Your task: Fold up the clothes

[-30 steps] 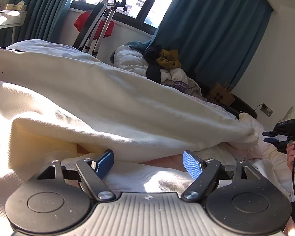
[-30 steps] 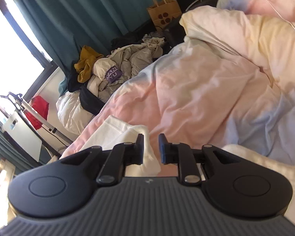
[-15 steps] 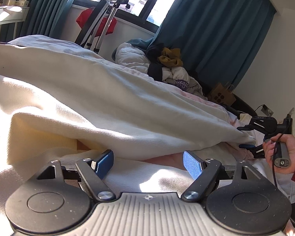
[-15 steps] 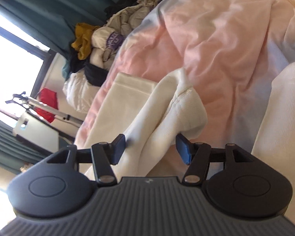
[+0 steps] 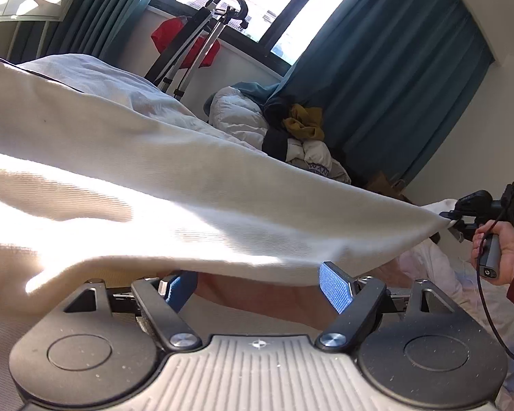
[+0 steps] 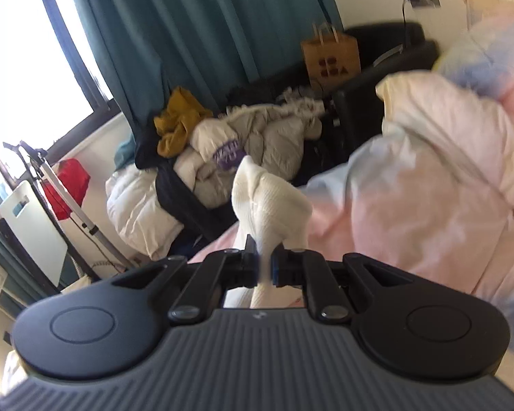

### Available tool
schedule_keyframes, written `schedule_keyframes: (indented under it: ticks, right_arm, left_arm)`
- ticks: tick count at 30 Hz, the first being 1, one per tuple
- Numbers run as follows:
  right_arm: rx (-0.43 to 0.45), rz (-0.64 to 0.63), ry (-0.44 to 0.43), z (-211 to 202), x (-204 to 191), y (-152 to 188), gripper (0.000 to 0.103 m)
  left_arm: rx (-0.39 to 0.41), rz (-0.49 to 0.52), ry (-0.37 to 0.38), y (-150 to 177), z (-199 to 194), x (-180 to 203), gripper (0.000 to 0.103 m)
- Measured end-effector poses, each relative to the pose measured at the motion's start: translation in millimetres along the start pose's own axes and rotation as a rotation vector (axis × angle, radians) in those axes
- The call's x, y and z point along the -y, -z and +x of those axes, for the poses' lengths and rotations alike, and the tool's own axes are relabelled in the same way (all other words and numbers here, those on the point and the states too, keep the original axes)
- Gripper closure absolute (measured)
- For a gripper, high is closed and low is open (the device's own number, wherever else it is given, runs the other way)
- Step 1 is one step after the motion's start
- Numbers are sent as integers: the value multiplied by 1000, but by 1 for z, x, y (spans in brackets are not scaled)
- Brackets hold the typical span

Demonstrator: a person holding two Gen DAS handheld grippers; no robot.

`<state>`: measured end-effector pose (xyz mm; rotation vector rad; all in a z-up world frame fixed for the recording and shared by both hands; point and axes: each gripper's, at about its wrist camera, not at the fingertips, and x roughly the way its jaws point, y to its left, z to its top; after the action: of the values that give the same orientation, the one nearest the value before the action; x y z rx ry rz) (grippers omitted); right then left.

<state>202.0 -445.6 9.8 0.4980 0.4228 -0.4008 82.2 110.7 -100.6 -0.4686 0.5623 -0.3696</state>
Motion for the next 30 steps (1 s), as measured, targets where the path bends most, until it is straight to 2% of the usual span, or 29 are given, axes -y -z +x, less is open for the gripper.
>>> schedule_keyframes:
  ticks: [2, 7, 12, 15, 17, 21, 24, 26, 28, 30]
  right_arm:
    - [13, -6, 29, -9, 18, 2, 93]
    - [-152, 132, 100, -8, 95, 55, 93]
    - [-226, 275, 77, -16, 140, 98, 91]
    - [-248, 267, 15, -27, 144, 99, 88]
    - [-250, 220, -10, -41, 143, 91, 80]
    - [-226, 140, -25, -77, 152, 73, 75]
    - [-200, 105, 31, -106, 174, 67, 60]
    - [-200, 109, 75, -121, 195, 71, 39]
    - [-214, 135, 137, -132, 216, 77, 32]
    - [-237, 171, 193, -142, 237, 86, 33]
  left_arm:
    - [-8, 7, 0, 0, 0, 3, 23]
    - [-28, 34, -13, 3, 3, 8, 23]
    - [-43, 68, -21, 7, 5, 14, 23]
    - [-50, 95, -20, 11, 6, 19, 23]
    - [-54, 105, -16, 12, 6, 21, 23]
    - [-58, 119, -11, 14, 4, 24, 23]
    - [-56, 122, -7, 15, 2, 27, 23]
    - [-55, 125, -6, 16, 1, 29, 23]
    - [-55, 127, -9, 16, 0, 31, 23]
    - [-56, 129, -9, 17, -1, 32, 23]
